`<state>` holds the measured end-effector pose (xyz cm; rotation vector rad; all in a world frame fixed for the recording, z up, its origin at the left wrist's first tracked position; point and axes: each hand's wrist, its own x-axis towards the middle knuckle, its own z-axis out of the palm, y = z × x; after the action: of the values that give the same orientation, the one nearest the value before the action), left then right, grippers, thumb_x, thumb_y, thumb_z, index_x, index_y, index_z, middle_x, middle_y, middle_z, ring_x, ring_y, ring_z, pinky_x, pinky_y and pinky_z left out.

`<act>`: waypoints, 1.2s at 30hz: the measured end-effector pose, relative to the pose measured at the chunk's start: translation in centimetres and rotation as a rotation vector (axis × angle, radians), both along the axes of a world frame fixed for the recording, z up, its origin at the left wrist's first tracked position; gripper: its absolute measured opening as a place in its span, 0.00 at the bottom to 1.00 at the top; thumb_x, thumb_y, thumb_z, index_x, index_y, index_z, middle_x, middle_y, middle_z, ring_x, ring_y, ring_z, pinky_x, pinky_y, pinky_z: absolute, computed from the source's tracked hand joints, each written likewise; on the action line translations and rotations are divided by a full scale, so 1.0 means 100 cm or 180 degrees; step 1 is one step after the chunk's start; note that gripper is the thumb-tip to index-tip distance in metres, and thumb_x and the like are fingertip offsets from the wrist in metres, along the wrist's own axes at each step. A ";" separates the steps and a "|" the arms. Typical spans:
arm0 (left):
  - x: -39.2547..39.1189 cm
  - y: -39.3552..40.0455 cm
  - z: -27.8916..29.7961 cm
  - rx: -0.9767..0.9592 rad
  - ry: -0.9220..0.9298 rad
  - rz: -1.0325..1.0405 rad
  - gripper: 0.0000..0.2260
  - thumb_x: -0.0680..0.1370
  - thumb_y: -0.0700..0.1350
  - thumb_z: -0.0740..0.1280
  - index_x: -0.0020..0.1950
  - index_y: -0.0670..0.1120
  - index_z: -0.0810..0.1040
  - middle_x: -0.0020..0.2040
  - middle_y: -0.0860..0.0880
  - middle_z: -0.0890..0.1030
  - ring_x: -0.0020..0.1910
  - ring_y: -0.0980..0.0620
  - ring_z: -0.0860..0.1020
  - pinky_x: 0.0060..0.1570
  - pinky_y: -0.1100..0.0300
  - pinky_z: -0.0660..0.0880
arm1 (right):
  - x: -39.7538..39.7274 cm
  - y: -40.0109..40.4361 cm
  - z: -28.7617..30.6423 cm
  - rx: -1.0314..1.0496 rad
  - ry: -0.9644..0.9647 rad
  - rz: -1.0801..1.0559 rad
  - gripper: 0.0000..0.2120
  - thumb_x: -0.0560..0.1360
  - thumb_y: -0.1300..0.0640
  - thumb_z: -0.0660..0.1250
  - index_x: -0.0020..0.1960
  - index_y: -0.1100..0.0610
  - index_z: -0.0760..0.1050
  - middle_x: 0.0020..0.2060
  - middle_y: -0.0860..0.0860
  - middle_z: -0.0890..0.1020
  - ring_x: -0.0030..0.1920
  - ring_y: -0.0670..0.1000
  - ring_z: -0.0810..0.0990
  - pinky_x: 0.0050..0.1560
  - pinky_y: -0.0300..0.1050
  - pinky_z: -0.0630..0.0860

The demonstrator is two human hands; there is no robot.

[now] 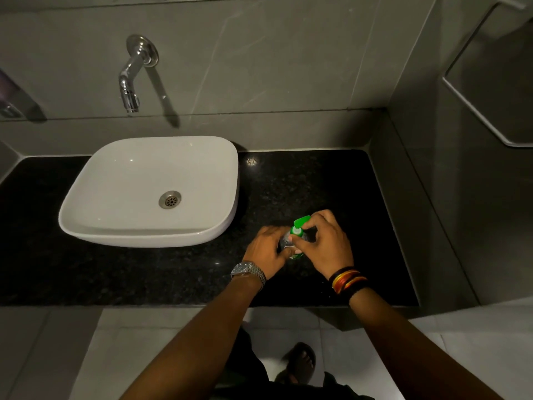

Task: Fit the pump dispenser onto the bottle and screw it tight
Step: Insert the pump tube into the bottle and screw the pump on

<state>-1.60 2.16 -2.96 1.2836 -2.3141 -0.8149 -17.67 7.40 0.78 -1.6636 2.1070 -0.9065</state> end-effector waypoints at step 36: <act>0.003 -0.008 -0.004 0.0028 0.0018 -0.0128 0.21 0.76 0.54 0.72 0.68 0.50 0.77 0.61 0.49 0.83 0.62 0.47 0.77 0.60 0.52 0.77 | -0.002 -0.008 0.000 0.0144 -0.0342 0.0001 0.18 0.64 0.47 0.80 0.48 0.52 0.78 0.51 0.47 0.73 0.43 0.46 0.76 0.41 0.45 0.77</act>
<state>-1.32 1.38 -3.35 1.2404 -2.3414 -0.8415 -17.90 6.60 0.83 -1.5574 2.0408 -0.9199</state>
